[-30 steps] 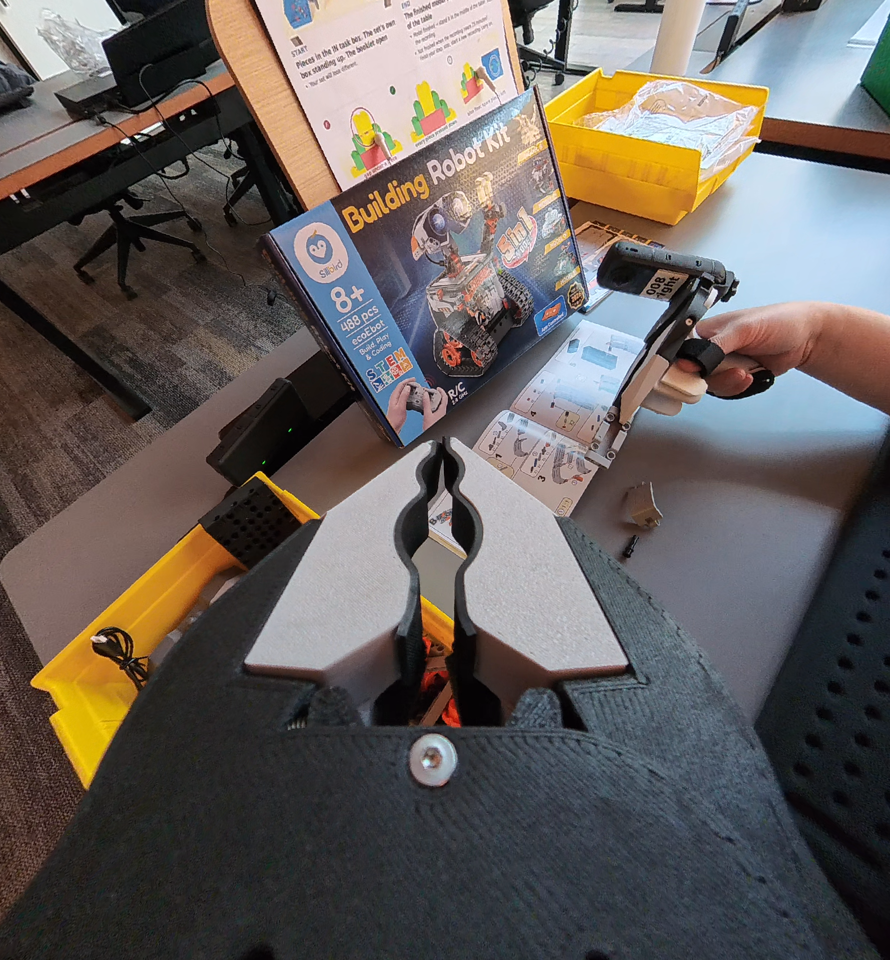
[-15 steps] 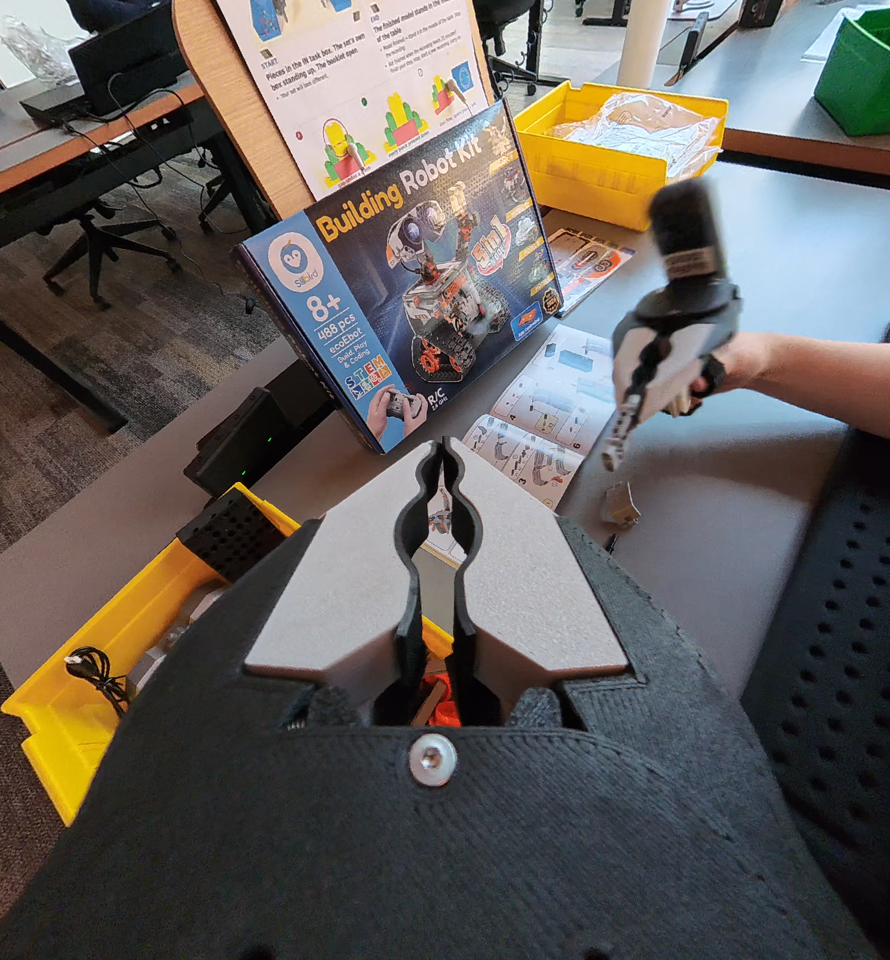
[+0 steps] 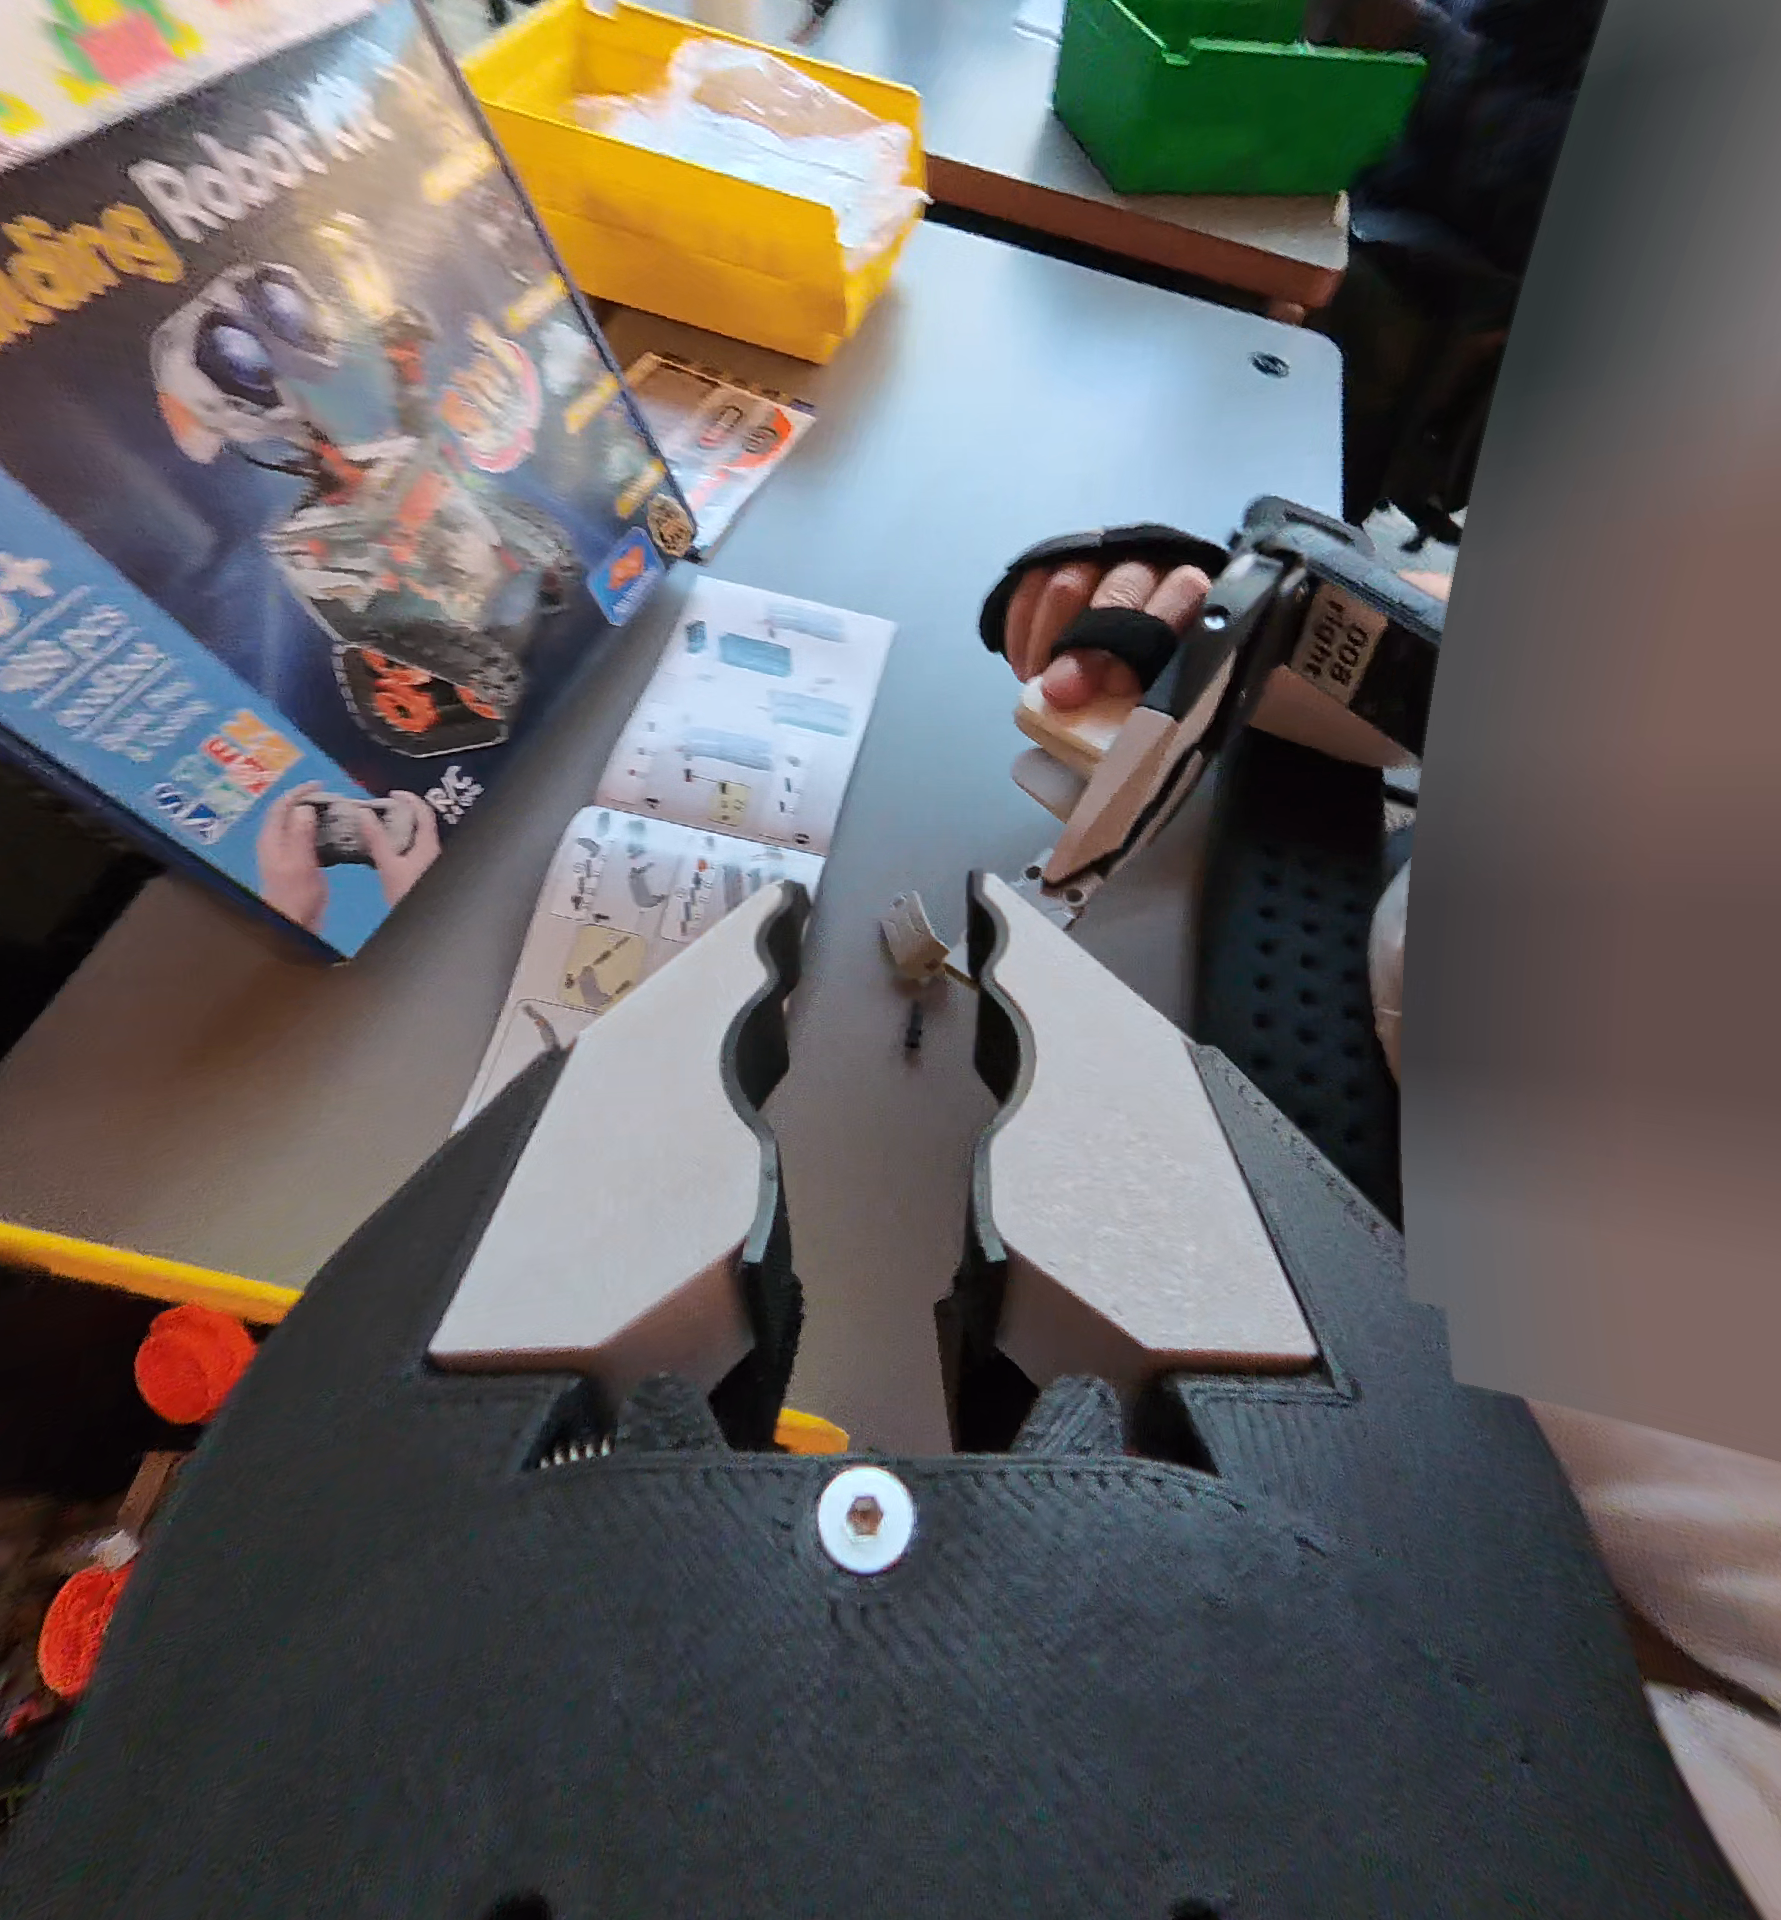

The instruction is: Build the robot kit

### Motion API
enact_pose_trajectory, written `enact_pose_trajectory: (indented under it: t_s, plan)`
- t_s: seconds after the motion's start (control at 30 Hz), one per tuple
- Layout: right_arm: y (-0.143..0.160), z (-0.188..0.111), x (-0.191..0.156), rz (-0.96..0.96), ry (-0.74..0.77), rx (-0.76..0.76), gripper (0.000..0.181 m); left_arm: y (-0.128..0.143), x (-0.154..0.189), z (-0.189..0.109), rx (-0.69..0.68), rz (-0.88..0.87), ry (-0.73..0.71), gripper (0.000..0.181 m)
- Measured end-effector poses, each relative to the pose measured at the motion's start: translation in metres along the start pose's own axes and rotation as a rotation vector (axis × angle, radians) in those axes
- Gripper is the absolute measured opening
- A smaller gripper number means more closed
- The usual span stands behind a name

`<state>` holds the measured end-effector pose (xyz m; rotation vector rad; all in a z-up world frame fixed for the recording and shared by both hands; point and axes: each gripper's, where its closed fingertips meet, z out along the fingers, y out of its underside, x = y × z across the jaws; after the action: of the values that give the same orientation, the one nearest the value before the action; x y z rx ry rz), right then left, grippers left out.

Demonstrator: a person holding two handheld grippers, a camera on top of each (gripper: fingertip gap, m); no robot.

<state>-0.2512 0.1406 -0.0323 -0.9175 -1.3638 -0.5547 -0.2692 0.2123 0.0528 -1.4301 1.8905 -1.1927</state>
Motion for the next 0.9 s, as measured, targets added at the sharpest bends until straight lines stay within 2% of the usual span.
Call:
enact_pose_trajectory:
  t_s: [0.17, 0.23, 0.33, 0.4, 0.5, 0.7, 0.8, 0.9]
  plan:
    - [-0.003, -0.001, 0.004, 0.010, 0.027, 0.013, 0.006, 0.028, 0.031, 0.028, -0.163, 0.153, 0.125, 0.062]
    - [-0.005, 0.000, 0.004, 0.023, 0.027, 0.024, 0.006, 0.047, 0.035, 0.045, -0.273, 0.232, 0.130, 0.067]
    - [-0.010, 0.001, 0.003, 0.041, 0.032, 0.047, 0.006, 0.072, 0.036, 0.066, -0.419, 0.260, 0.139, 0.052]
    - [-0.013, 0.002, 0.003, 0.060, 0.028, 0.059, 0.006, 0.080, 0.040, 0.073, -0.470, 0.248, 0.173, 0.047]
    - [-0.013, 0.003, 0.003, 0.068, 0.032, 0.064, 0.006, 0.082, 0.044, 0.074, -0.471, 0.233, 0.220, 0.031]
    - [-0.006, 0.006, -0.001, 0.129, 0.003, 0.044, 0.011, 0.085, 0.039, 0.071, -0.494, 0.184, 0.232, 0.027]
    - [0.002, 0.008, -0.001, 0.279, -0.025, 0.035, 0.022, 0.089, 0.033, 0.066, -0.519, 0.170, 0.199, 0.027]
    - [0.009, 0.007, 0.003, 0.525, -0.065, 0.072, 0.027, 0.089, 0.027, 0.062, -0.521, 0.171, 0.157, 0.026]
